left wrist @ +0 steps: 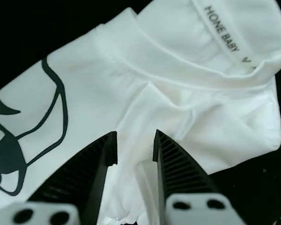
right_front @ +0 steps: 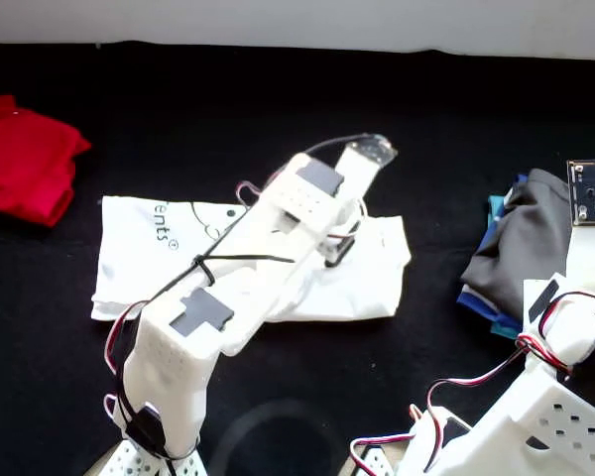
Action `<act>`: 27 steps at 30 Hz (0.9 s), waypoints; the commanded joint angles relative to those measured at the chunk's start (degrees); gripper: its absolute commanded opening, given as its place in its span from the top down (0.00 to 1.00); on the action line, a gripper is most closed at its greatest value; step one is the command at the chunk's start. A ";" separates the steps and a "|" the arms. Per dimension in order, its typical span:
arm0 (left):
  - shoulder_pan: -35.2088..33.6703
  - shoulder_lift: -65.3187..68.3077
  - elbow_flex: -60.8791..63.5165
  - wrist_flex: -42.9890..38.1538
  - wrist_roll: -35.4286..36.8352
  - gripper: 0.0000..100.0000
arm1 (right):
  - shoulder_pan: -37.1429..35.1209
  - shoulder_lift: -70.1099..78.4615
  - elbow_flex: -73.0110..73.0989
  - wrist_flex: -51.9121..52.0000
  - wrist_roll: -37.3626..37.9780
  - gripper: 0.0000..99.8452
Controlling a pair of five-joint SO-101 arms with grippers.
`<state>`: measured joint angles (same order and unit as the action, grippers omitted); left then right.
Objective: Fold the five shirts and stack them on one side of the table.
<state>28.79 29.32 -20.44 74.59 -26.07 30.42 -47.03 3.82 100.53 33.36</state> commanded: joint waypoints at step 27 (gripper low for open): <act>2.68 -1.27 5.32 13.54 0.09 0.99 | 0.57 -0.66 -0.04 0.48 0.62 0.98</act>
<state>35.74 27.21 -17.01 92.88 -26.15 30.42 -47.03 3.82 100.53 33.36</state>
